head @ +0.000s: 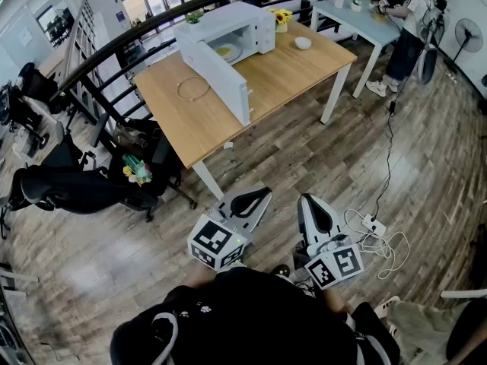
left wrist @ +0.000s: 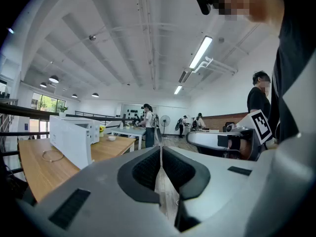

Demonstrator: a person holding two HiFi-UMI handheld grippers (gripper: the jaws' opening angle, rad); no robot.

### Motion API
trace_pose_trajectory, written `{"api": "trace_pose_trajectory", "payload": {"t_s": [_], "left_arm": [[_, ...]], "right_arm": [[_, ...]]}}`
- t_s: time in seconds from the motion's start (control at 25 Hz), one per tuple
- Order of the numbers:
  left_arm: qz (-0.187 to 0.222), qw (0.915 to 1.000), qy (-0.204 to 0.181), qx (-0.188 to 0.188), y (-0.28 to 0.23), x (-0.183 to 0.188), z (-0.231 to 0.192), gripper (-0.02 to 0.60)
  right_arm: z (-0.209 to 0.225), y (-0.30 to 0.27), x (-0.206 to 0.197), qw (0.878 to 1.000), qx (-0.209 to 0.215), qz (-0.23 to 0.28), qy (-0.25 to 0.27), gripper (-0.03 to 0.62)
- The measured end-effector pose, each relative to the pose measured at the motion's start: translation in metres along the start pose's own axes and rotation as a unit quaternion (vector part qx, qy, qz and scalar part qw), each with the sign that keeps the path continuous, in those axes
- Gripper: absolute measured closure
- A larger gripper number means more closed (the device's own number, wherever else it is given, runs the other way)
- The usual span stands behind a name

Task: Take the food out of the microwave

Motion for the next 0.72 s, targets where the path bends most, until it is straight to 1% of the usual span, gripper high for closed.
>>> {"api": "trace_pose_trajectory", "payload": {"t_s": [0.24,0.44,0.72], "left_arm": [[0.0,1.0,-0.003,-0.002,0.001,0.004,0.003,0.559],[-0.002,1.0,-0.005,-0.001,-0.003,0.005,0.009,0.56],[-0.001,0.9998,-0.011,-0.015,-0.02,0.011,0.032,0.559]], "right_arm": [[-0.002,0.003,0.002,1.0,0.002,0.004,-0.007,0.594],[0.002,0.011,0.009,0.999,0.002,0.025,-0.023,0.594],[0.016,0.03,0.018,0.999,-0.004,0.023,-0.026,0.594]]}}
Point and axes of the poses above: the fingertips, and each gripper's own axes: y backward along the fingers, z to its right, x out of its top, the point moved 1 cm from there along y, backward along the fingers, and after that the axes turned 11 degrees about -y, right-handed, at the moved point
